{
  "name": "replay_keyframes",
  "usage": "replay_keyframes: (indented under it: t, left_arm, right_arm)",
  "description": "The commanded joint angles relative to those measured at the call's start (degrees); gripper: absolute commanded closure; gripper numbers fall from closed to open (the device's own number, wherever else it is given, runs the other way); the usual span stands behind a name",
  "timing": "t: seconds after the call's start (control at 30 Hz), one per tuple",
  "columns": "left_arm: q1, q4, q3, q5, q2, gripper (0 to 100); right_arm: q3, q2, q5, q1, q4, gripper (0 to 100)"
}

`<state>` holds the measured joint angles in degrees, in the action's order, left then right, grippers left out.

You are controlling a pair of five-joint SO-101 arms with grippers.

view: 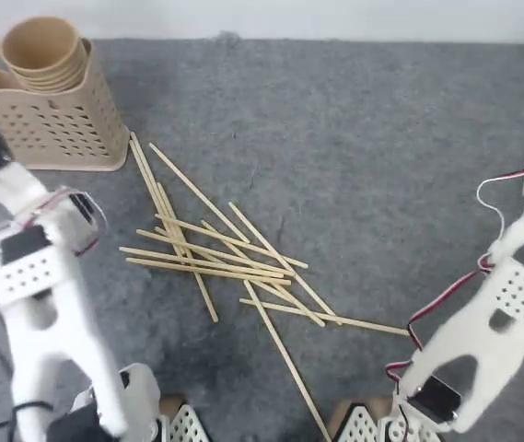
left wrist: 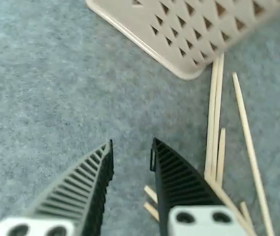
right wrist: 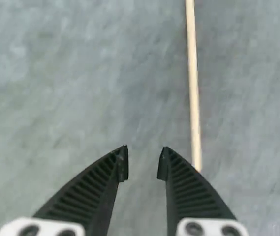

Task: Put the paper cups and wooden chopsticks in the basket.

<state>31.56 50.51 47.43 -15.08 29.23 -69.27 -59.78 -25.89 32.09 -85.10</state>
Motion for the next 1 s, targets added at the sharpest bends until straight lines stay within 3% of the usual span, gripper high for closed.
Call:
replay_keyframes:
  t: [0.0,0.4,0.67,0.97]
  left_arm:
    - [-0.97,-3.78,4.88,4.13,4.22,88]
    - [0.09,-8.88,10.24,5.89,4.22,88]
    - [0.00,-15.74,14.20,5.89,4.22,88]
    - [-0.26,-16.00,14.55,5.89,4.40,88]
  right_arm:
    - [-26.11,-12.26,-3.87,1.27,-0.66,88.8]
    - [-12.40,-15.52,-6.68,8.31,17.54,88.8]
    - [-8.97,-14.99,-4.04,5.23,15.52,88.8]
    - [-20.22,-13.14,4.75,2.15,4.62,88.8]
